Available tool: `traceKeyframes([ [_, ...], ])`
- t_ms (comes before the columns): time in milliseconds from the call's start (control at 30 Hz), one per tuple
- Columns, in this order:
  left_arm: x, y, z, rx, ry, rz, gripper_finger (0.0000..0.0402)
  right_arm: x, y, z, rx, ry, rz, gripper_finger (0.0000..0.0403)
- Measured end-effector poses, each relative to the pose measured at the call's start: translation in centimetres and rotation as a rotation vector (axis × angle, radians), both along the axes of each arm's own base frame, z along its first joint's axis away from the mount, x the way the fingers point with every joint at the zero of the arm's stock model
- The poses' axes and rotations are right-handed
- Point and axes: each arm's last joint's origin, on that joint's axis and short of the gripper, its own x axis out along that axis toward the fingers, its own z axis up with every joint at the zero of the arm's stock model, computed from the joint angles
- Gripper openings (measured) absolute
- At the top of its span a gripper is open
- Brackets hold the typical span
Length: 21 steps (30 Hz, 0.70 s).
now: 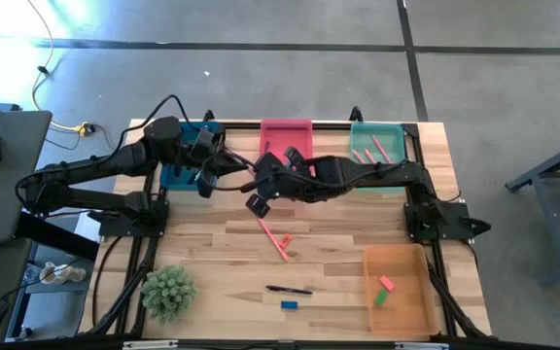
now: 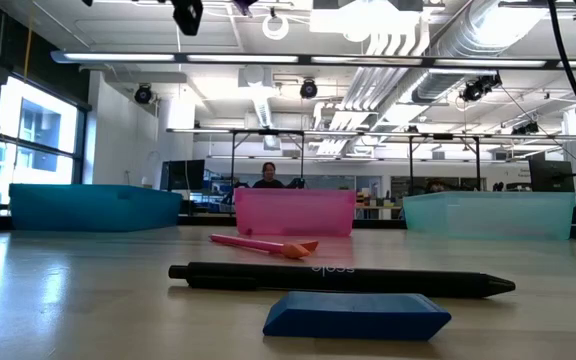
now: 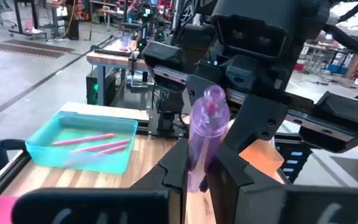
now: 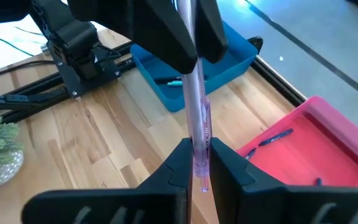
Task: Sort crayons/erasers/pens/pencils in bins
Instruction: Put the purple pen into the blue bin
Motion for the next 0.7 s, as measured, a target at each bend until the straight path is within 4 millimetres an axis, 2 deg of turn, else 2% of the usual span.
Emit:
traceKeyframes([
  [133,0.0,0.1,-0.4,0.008,0.043,0.043,0.0023,-0.1,-0.9,-0.2,0.027,0.027,-0.003,0.0046],
  [467,-0.7,1.0,-2.1,0.065,0.235,0.28,0.0023,-0.1,-4.9,-0.5,0.027,0.095,0.024,0.0167],
  [567,-1.3,1.7,-2.7,0.065,0.322,0.384,0.0023,-0.3,-6.5,-0.6,0.009,0.141,0.042,0.0183],
  [700,-2.4,2.6,-3.7,0.042,0.448,0.506,0.0024,-0.7,-8.3,-0.9,0.009,0.187,0.006,0.0185],
])
